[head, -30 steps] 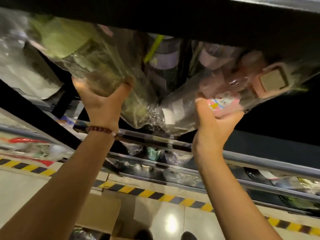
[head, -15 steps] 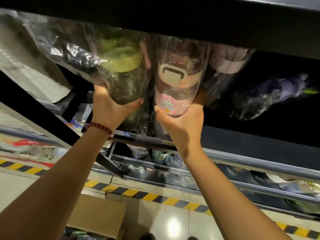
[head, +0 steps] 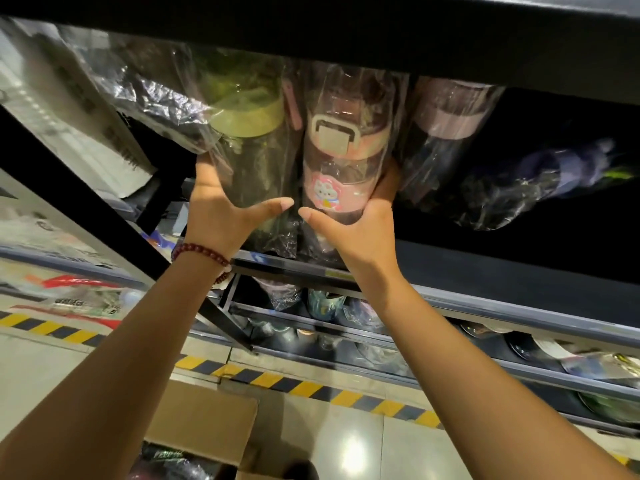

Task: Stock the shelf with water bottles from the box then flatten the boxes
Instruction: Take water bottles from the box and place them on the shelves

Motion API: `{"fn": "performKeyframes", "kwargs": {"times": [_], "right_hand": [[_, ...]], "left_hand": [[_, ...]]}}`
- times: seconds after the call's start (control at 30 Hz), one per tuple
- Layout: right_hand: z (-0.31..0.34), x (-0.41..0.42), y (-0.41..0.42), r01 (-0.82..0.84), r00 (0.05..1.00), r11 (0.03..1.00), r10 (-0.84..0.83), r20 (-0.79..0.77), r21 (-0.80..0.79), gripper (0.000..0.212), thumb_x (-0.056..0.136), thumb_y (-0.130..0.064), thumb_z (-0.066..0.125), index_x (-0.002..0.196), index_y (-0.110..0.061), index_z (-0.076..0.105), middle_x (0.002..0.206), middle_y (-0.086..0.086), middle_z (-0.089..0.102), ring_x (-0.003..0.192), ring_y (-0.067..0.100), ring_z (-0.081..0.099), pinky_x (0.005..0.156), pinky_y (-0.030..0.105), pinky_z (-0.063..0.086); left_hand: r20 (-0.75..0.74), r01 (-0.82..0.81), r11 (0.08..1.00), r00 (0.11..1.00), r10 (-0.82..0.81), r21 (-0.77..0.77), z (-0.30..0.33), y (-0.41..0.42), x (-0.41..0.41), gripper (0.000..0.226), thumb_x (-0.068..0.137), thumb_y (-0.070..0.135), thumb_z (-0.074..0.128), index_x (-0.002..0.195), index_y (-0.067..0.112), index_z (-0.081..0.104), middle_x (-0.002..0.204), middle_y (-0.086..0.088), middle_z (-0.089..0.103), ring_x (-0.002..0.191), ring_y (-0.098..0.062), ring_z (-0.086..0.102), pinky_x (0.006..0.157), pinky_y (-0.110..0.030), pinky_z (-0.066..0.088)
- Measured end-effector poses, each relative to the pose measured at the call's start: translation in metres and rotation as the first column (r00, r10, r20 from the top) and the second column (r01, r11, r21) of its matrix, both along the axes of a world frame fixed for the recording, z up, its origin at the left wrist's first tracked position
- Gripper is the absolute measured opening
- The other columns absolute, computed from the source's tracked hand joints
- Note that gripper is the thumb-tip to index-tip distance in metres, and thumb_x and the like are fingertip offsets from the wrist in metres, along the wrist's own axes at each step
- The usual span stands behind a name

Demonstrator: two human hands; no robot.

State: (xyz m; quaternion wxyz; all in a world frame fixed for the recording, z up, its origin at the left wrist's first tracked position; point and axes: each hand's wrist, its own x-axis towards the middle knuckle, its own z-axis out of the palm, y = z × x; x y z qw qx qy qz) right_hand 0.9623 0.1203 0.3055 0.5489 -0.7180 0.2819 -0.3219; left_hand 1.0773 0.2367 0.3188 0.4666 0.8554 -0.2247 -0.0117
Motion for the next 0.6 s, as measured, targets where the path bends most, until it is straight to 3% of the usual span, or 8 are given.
{"fn": "performKeyframes", "kwargs": {"times": [0.1, 0.13, 0.2, 0.27, 0.33, 0.4, 0.5, 0.6], "right_hand": [[0.009, -0.014, -0.007, -0.076, 0.997, 0.997, 0.076, -0.024, -0.006, 0.093, 0.062, -0.031, 0.088, 0.134, -0.028, 0.028, 0.121, -0.018, 0.052, 0.111, 0.003, 0.052, 0.096, 0.018, 0.045], [0.011, -0.020, -0.010, -0.106, 0.994, 0.994, 0.106, -0.031, -0.007, 0.102, 0.065, -0.028, 0.087, 0.141, -0.028, 0.021, 0.123, -0.025, 0.045, 0.115, -0.002, 0.046, 0.098, 0.012, 0.039], [0.016, -0.035, -0.018, -0.162, 0.985, 0.987, 0.161, -0.059, -0.012, 0.111, 0.068, -0.029, 0.086, 0.148, -0.029, 0.009, 0.128, -0.028, 0.039, 0.119, -0.007, 0.039, 0.097, 0.004, 0.033], [0.020, -0.054, -0.025, -0.177, 0.982, 0.984, 0.176, -0.069, -0.016, 0.100, 0.071, -0.031, 0.083, 0.145, -0.034, 0.016, 0.137, -0.015, 0.041, 0.125, 0.000, 0.039, 0.101, 0.009, 0.034], [0.023, -0.078, -0.032, -0.126, 0.990, 0.991, 0.123, -0.071, -0.039, 0.070, 0.076, -0.031, 0.079, 0.121, -0.048, 0.028, 0.129, -0.006, 0.046, 0.122, 0.010, 0.044, 0.105, 0.025, 0.039], [0.022, -0.104, -0.042, -0.035, 0.998, 0.996, 0.031, -0.058, -0.079, 0.047, 0.082, -0.028, 0.073, 0.101, -0.047, 0.034, 0.117, -0.005, 0.050, 0.113, 0.013, 0.051, 0.100, 0.028, 0.044], [0.023, -0.144, -0.066, 0.201, 0.980, 0.973, -0.199, 0.023, -0.115, 0.028, 0.087, -0.023, 0.067, 0.090, -0.040, 0.045, 0.099, -0.006, 0.060, 0.093, 0.005, 0.059, 0.081, 0.015, 0.048], [0.019, -0.167, -0.106, 0.458, 0.889, 0.887, -0.457, 0.023, -0.064, 0.016, 0.083, -0.014, 0.066, 0.081, -0.022, 0.053, 0.077, -0.009, 0.056, 0.066, -0.005, 0.053, 0.061, 0.007, 0.040]], "left_hand": [[-0.048, -0.002, 1.000, 0.999, 0.001, -0.024, 0.000, 0.002, -0.007, 0.114, 0.058, 0.042, 0.085, 0.144, 0.004, 0.020, 0.143, -0.004, 0.034, 0.130, -0.011, 0.033, 0.095, -0.006, 0.026], [-0.044, -0.009, 0.998, 0.999, 0.006, -0.060, -0.002, 0.004, -0.011, 0.121, 0.056, 0.050, 0.085, 0.147, 0.008, 0.017, 0.147, -0.004, 0.032, 0.134, -0.012, 0.031, 0.106, -0.016, 0.029], [0.058, -0.033, 0.985, 0.997, 0.043, -0.171, -0.003, 0.007, -0.027, 0.120, 0.059, 0.056, 0.081, 0.148, 0.010, 0.015, 0.150, -0.010, 0.030, 0.139, -0.023, 0.030, 0.110, -0.042, 0.035], [0.330, -0.023, 0.972, 0.938, 0.101, -0.233, -0.007, 0.009, -0.058, 0.096, 0.075, 0.035, 0.077, 0.144, -0.001, 0.021, 0.146, -0.019, 0.029, 0.135, -0.037, 0.031, 0.105, -0.055, 0.035], [0.540, 0.068, 0.962, 0.837, 0.089, -0.264, -0.003, 0.003, -0.097, 0.072, 0.083, 0.019, 0.069, 0.135, -0.012, 0.031, 0.137, -0.016, 0.031, 0.130, -0.041, 0.034, 0.098, -0.060, 0.037], [0.625, 0.190, 0.951, 0.781, 0.004, -0.244, 0.000, -0.010, -0.131, 0.059, 0.085, 0.015, 0.065, 0.129, -0.013, 0.039, 0.132, -0.005, 0.035, 0.127, -0.030, 0.037, 0.100, -0.054, 0.040], [0.636, 0.310, 0.947, 0.748, -0.190, -0.083, -0.002, -0.043, -0.165, 0.044, 0.086, 0.021, 0.060, 0.120, -0.006, 0.054, 0.120, -0.010, 0.051, 0.116, -0.020, 0.046, 0.104, -0.025, 0.036], [0.536, 0.349, 0.930, 0.766, -0.355, 0.117, -0.015, -0.083, -0.186, 0.039, 0.089, 0.033, 0.051, 0.109, 0.003, 0.064, 0.110, -0.012, 0.062, 0.105, -0.021, 0.053, 0.093, -0.023, 0.041]]}}
